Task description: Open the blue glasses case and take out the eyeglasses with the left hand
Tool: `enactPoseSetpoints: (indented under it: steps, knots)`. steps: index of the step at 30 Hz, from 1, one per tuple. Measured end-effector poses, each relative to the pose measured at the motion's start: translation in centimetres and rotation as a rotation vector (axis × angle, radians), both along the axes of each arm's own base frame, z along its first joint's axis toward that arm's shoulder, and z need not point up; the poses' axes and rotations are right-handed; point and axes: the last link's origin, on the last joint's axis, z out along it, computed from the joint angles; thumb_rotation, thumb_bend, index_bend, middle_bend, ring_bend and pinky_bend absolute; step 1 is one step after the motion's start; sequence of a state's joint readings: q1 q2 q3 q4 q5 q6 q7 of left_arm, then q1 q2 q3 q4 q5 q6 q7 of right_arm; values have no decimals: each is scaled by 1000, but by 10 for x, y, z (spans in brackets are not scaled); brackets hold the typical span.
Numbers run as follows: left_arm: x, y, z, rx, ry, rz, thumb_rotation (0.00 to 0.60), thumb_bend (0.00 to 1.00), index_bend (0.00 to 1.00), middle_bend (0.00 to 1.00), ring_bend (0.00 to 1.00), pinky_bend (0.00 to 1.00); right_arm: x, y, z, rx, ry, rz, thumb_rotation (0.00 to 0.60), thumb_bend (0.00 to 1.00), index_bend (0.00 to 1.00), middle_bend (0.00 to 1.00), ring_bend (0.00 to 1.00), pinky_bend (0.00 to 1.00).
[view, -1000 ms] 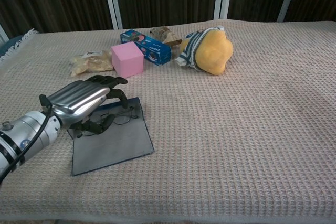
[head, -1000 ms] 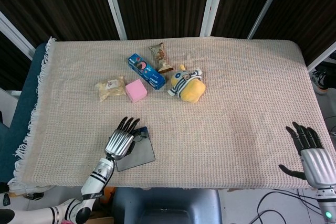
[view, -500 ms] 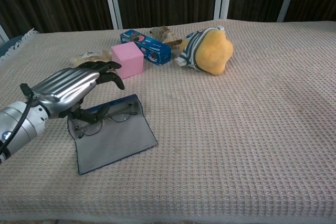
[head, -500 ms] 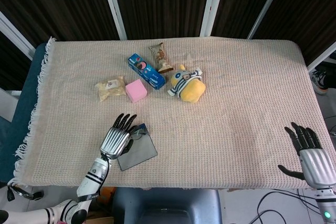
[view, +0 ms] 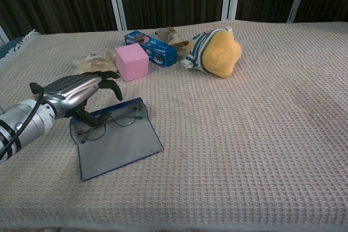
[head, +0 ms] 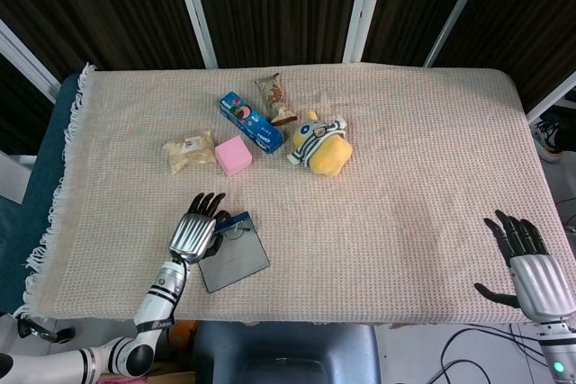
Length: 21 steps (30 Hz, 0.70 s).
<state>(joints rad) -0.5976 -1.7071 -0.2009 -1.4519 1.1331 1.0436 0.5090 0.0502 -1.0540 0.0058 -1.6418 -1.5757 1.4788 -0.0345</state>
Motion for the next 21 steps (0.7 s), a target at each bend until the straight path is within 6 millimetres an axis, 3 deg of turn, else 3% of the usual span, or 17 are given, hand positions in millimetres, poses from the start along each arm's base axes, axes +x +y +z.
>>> enactPoseSetpoints:
  steps: [21]
  knots:
    - [-7,8,-2,1,32,44,600,427,346,52,0,47,0,1,1,-4,-2,-2,600,187,0,0,0,0]
